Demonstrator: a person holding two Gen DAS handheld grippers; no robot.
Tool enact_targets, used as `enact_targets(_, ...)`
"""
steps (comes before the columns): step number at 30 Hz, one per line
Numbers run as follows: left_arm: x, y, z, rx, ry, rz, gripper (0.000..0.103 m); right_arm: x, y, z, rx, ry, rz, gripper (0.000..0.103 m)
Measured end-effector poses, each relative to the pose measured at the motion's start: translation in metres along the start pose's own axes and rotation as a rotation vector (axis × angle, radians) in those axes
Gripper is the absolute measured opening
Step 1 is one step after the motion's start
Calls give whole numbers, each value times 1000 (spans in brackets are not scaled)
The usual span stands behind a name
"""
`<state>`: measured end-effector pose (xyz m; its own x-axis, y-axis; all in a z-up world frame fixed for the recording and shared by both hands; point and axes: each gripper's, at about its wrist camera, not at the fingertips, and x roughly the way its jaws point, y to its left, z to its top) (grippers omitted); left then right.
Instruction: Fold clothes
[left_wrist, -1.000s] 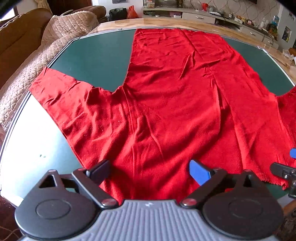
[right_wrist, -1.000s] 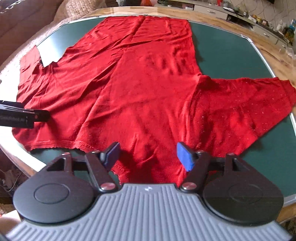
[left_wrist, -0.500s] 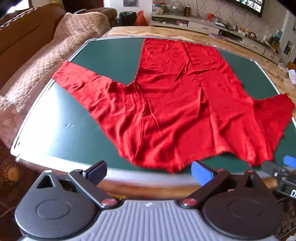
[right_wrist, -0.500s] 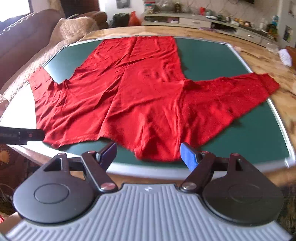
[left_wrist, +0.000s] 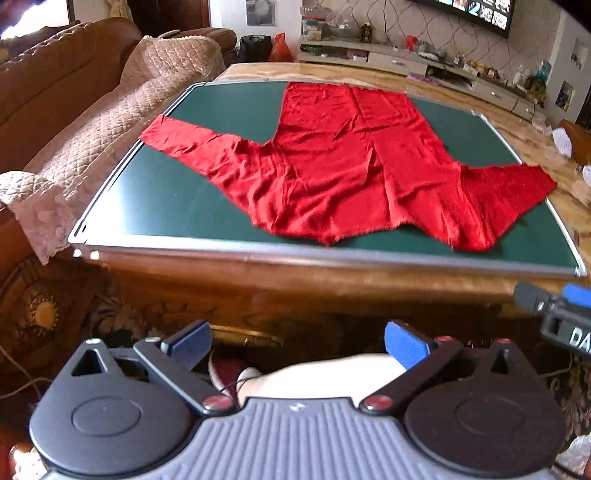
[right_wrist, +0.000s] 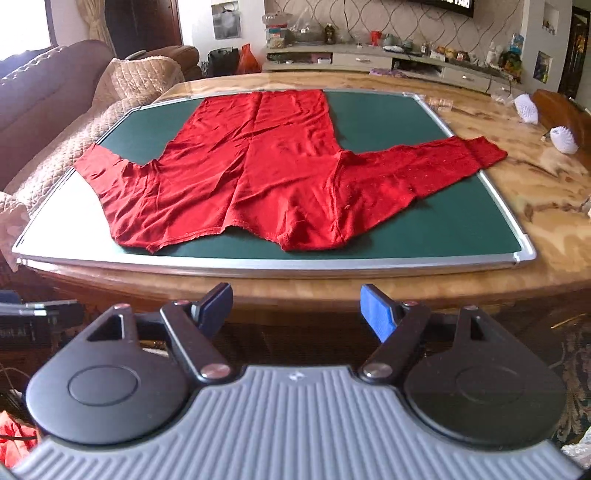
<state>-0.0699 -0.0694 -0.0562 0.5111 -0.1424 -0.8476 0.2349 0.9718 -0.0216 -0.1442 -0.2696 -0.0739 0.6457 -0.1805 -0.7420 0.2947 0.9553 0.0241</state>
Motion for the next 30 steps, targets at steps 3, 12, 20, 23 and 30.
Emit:
enact_targets(3, -14, 0, -9, 17, -12, 6, 103, -14, 1, -5, 6, -8, 3, 84)
enact_targets(12, -47, 4, -17, -7, -39, 34, 103, -49, 7, -13, 7, -36, -6, 84)
enact_targets(20, -70, -6, -16, 86, -91, 92, 103, -66, 6, -8, 13, 13, -8, 85)
enact_targets(23, -77, -9, -10, 95, -82, 49, 103, -76, 5, -4, 20, 13, 15, 85)
enact_targets(30, -89, -4, 4, 73, -43, 66, 103, -104, 8, 7, 18, -23, 2, 85)
